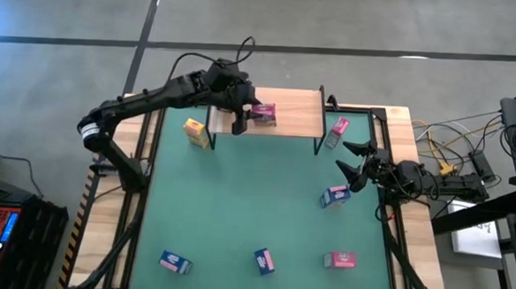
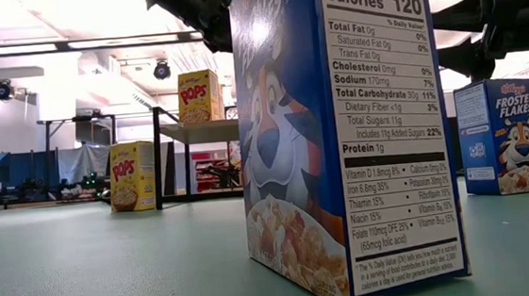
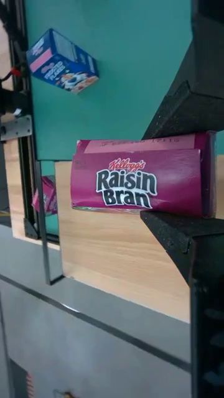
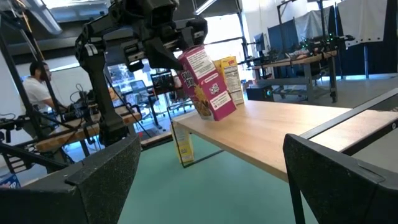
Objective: Stack cereal on shelf
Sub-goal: Put the middle left purple cereal box on the shelf
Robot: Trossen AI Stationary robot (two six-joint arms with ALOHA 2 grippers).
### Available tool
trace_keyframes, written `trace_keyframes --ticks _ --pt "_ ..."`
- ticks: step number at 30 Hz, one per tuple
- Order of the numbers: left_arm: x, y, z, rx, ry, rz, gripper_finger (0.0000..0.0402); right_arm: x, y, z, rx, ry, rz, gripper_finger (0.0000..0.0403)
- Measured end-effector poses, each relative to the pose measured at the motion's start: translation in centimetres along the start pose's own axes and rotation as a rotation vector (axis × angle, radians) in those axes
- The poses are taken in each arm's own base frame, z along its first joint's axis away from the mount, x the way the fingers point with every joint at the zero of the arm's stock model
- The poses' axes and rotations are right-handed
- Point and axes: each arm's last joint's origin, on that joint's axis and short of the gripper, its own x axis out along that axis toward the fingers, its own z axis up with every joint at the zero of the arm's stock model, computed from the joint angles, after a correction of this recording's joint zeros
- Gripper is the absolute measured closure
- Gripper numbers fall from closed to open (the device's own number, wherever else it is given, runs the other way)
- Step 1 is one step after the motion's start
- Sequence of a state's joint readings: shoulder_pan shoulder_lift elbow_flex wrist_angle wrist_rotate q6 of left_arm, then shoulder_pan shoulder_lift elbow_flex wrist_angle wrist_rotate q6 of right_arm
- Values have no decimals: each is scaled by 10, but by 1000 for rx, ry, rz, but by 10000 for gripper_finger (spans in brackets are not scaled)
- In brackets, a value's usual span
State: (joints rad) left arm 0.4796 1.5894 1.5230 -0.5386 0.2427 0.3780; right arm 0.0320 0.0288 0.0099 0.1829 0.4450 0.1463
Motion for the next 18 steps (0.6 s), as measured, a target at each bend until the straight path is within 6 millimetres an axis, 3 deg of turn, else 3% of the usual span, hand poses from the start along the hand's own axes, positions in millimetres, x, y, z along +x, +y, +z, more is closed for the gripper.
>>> trace_keyframes --ticks 18 --pt "-12 51 -17 -27 -37 107 253 0 0 0 0 0 0 19"
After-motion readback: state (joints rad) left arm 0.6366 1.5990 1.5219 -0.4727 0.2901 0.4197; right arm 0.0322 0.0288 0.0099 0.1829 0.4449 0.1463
